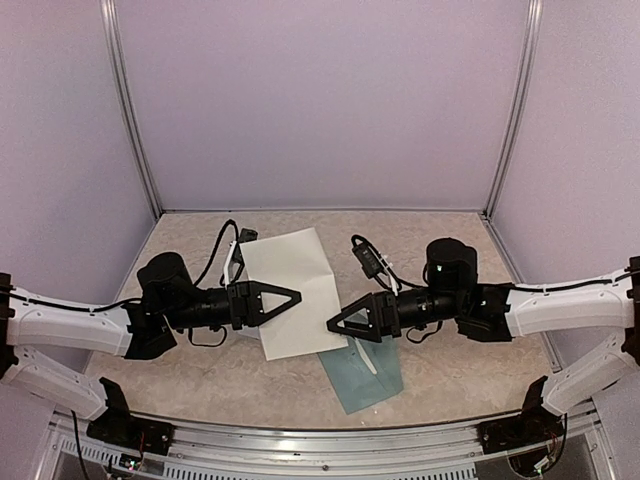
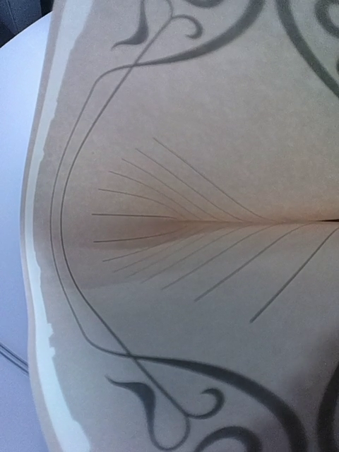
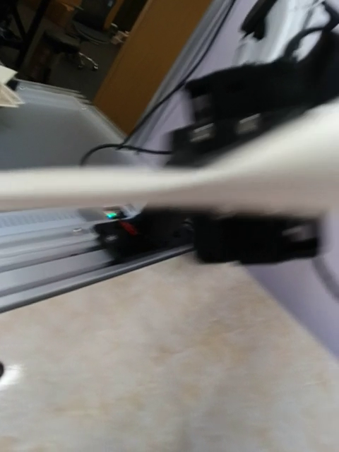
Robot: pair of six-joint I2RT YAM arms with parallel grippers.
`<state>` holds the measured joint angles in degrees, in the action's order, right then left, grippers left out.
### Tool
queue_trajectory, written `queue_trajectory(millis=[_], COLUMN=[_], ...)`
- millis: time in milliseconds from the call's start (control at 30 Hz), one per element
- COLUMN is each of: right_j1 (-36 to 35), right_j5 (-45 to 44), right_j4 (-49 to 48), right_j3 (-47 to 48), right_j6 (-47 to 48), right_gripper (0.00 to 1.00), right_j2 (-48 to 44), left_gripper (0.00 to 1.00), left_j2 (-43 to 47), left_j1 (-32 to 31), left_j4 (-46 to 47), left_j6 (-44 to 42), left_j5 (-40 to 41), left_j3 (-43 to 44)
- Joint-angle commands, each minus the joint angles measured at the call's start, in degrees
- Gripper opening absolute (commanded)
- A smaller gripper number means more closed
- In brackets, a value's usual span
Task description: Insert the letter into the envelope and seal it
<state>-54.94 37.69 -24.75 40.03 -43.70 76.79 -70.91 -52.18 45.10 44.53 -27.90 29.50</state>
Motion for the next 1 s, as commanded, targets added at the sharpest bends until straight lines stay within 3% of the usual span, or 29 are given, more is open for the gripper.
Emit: queue_trajectory(millis=[0,67,100,167,267,300,333,367,400,433,467,500,533,567,600,633,667,700,733,767,833,867,900,933,967], right_j1=[1.21,1.67,1.75,1.77,1.88,2.08,2.26,2.49,2.52,2.66,2.79,2.97,3.21,3.52,3.73,3.82,3.91,4.09,4.25,4.54,4.67,4.71,4.82,5.04,5.30], right_j5=[-2.26,-1.83,-1.46,-1.18,-1.51,-1.75,-1.93,-2.26,-2.46,-3.01,-3.25,-3.32,-3.40,-3.34,-3.44,-3.79,-4.00,-3.91,-3.86,-3.71,-3.70,-3.82,-3.78,-3.78,-3.77], right_j4=[-3.18,-4.44,-4.99,-6.26,-7.44,-7.28,-7.43,-8.15,-8.85,-9.20,-9.36,-9.46,-9.22,-9.18,-9.47,-9.99,-10.29,-10.48,-10.12,-9.84,-10.67,-11.15,-11.34,-11.18,-11.02], right_j3=[3.85,4.77,5.32,5.95,6.12,6.31,6.32,6.26,6.08,5.95,5.87,5.85,6.01,6.02,5.91,5.74,5.60,5.70,5.94,6.20,6.08,5.89,5.85,5.93,6.09], right_j6=[1.98,1.96,2.02,1.85,1.43,1.23,0.92,0.66,0.39,0.03,-0.06,-0.06,-0.25,-0.51,-0.68,-1.01,-1.03,-1.13,-1.31,-1.44,-1.52,-1.62,-1.76,-2.00,-2.15], right_gripper=[0.78,0.76,0.61,0.02,0.00,0.17,0.41,0.48,0.30,0.05,0.00,0.00,0.09,0.25,0.20,0.03,0.00,0.06,0.24,0.27,0.03,0.00,0.02,0.17,0.17], right_j2=[-1.25,-0.68,-0.27,0.25,0.50,0.57,0.65,0.64,0.57,0.49,0.32,0.26,0.19,0.24,0.21,0.13,0.04,0.07,0.21,0.42,0.48,0.46,0.46,0.53,0.61], left_gripper=[0.00,0.00,0.00,0.00,0.00,0.00,0.00,0.00,0.00,0.00,0.00,0.00,0.00,0.00,0.00,0.00,0.00,0.00,0.00,0.00,0.00,0.00,0.00,0.00,0.00], left_j2=[-0.37,-0.83,-1.14,-1.65,-1.98,-2.09,-2.18,-2.33,-2.42,-2.47,-2.54,-2.68,-2.80,-2.75,-2.90,-3.02,-3.15,-3.34,-3.41,-3.50,-3.73,-3.82,-3.87,-4.00,-4.09], left_j1=[-1.56,-2.10,-2.35,-2.56,-2.65,-2.64,-2.73,-2.81,-2.90,-2.96,-3.01,-3.06,-3.09,-3.18,-3.25,-3.34,-3.36,-3.40,-3.49,-3.61,-3.78,-3.92,-4.03,-4.07,-4.19], left_j4=[1.30,0.99,0.74,0.43,0.49,0.46,0.51,0.51,0.50,0.36,0.32,0.27,0.22,0.21,0.23,0.22,0.11,0.01,-0.14,-0.25,-0.55,-0.77,-1.05,-1.30,-1.47], left_j6=[-1.74,-2.20,-2.36,-2.58,-2.70,-2.70,-2.70,-2.74,-2.70,-2.70,-2.74,-2.77,-2.78,-2.79,-2.83,-2.87,-2.88,-2.98,-2.96,-3.03,-3.13,-3.28,-3.42,-3.59,-3.66], left_j5=[-4.09,-4.77,-4.97,-4.99,-5.24,-5.28,-5.49,-5.62,-5.80,-5.87,-5.93,-5.99,-6.15,-6.24,-6.45,-6.61,-6.75,-6.98,-7.11,-7.22,-7.31,-7.33,-7.36,-7.35,-7.39], left_j3=[0.77,1.51,1.80,2.12,2.17,2.21,2.23,2.23,2.28,2.24,2.23,2.23,2.30,2.24,2.28,2.32,2.39,2.45,2.56,2.62,2.74,2.82,2.92,3.01,3.10])
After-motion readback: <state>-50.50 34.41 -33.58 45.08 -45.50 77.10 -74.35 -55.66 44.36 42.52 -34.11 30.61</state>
